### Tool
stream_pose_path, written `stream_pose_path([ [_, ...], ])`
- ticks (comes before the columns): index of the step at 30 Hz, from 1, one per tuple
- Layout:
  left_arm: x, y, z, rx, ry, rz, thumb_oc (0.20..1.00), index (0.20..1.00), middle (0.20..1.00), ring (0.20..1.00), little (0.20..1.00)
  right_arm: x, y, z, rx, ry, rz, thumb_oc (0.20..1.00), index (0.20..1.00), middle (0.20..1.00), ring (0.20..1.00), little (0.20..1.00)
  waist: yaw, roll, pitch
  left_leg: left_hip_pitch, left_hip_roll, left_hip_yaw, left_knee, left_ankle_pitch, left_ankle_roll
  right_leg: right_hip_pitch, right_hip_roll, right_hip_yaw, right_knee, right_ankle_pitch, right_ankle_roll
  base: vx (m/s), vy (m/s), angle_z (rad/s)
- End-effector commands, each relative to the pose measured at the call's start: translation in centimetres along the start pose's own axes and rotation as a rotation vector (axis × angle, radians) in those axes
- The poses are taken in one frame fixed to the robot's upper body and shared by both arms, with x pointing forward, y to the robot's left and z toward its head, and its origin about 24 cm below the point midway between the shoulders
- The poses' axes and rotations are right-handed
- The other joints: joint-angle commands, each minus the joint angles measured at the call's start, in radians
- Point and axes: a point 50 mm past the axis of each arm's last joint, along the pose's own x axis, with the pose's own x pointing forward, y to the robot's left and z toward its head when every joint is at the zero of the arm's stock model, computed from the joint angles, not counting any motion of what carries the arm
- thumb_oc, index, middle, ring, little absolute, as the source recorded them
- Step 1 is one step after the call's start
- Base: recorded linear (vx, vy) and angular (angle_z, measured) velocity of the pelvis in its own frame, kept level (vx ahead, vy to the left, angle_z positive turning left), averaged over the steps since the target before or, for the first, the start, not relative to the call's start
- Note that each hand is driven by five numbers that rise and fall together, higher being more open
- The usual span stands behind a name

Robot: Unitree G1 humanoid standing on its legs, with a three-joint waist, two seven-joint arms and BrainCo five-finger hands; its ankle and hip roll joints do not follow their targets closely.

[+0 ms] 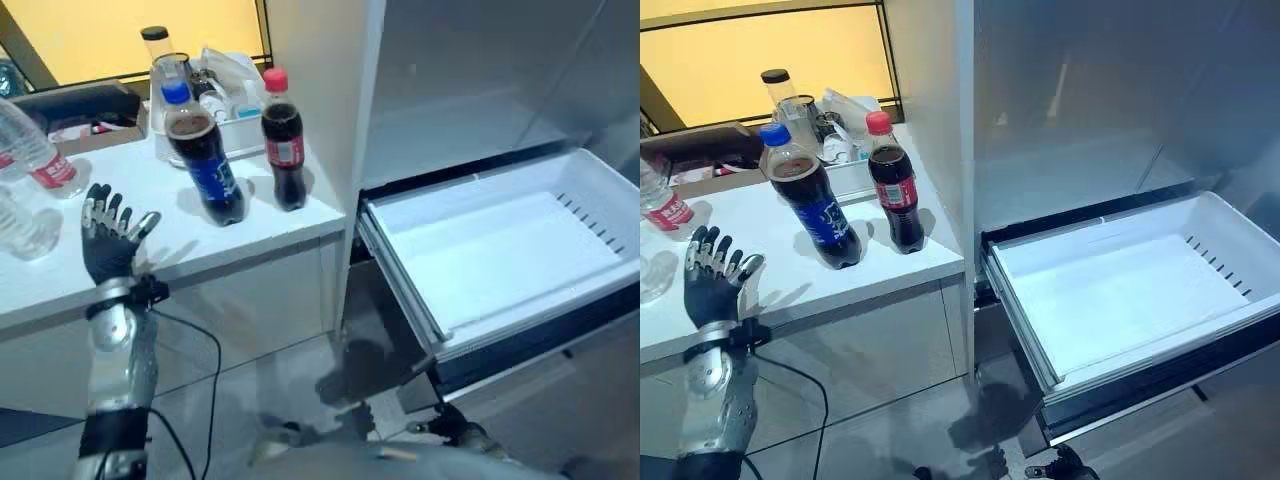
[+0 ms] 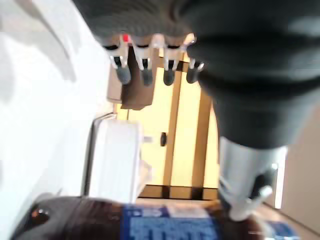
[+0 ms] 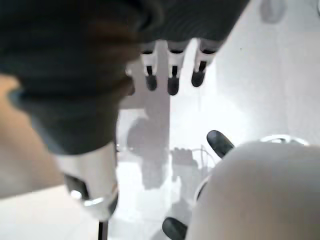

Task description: Take the drinks into the refrigerator

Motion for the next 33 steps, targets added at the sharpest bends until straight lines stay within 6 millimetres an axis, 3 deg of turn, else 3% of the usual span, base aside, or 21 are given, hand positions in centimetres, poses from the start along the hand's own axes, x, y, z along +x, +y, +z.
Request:
stream_pose_path([
  [1, 2.9, -0.7, 2.3, 0.062, -0.110, -0.025, 1.000, 1.000, 1.000, 1.000, 1.000, 0.1, 0.9, 1.9, -0.063, -0.083, 0.025, 1.000, 1.000, 1.000, 1.000, 1.000, -0.017, -0.009, -0.009, 0.001, -0.079, 0.015, 0.000, -0.062, 0.072, -0.028, 0.010, 0.015, 0.113, -0.041, 0.002, 0.19, 0.044, 0.56],
  [5, 4.3, -1.5, 2.8, 0.072, -0.121, -0.036, 1.000, 1.000, 1.000, 1.000, 1.000, 0.0, 1.1, 1.5, -0.063, -0.080, 0.027, 1.000, 1.000, 1.000, 1.000, 1.000, -0.038, -0.007, -0.010, 0.006, -0.080, 0.027, 0.000, -0.067, 0.074, -0.031, 0.010, 0.030, 0.118, -0.040, 0.005, 0.01, 0.024, -0.04],
  [7, 4.4, -1.8, 2.0, 0.047, -0.090, -0.002, 1.000, 1.000, 1.000, 1.000, 1.000, 0.0, 1.4, 1.6, -0.068, -0.083, 0.032, 1.000, 1.000, 1.000, 1.000, 1.000, -0.047, -0.008, -0.010, 0.009, -0.080, 0.034, 0.000, -0.069, 0.076, -0.033, 0.011, 0.036, 0.121, -0.041, 0.007, 0.02, 0.018, -0.08],
  [9, 5.0, -2.8, 2.8, 0.069, -0.127, -0.018, 1.000, 1.000, 1.000, 1.000, 1.000, -0.1, 1.6, 1.7, -0.061, -0.092, 0.031, 1.000, 1.000, 1.000, 1.000, 1.000, -0.051, -0.008, -0.007, 0.011, -0.080, 0.039, 0.000, -0.071, 0.076, -0.034, 0.012, 0.042, 0.122, -0.041, 0.008, 0.01, 0.017, -0.12],
  [14, 5.3, -2.9, 1.0, -0.027, -0.038, 0.020, 1.000, 1.000, 1.000, 1.000, 1.000, -0.1, 1.5, 1.7, -0.066, -0.091, 0.027, 1.000, 1.000, 1.000, 1.000, 1.000, -0.065, -0.007, -0.009, 0.017, -0.079, 0.052, 0.000, -0.075, 0.078, -0.036, 0.016, 0.057, 0.121, -0.041, 0.010, 0.01, 0.016, -0.10],
  [33, 5.8, -3.4, 0.1, 0.003, 0.054, -0.108, 1.000, 1.000, 1.000, 1.000, 1.000, -0.2, 1.7, 1.5, -0.043, -0.081, 0.029, 1.000, 1.000, 1.000, 1.000, 1.000, -0.082, -0.002, -0.011, 0.036, -0.075, 0.077, 0.000, -0.085, 0.077, -0.032, 0.024, 0.083, 0.119, -0.043, 0.011, 0.02, 0.009, -0.06],
])
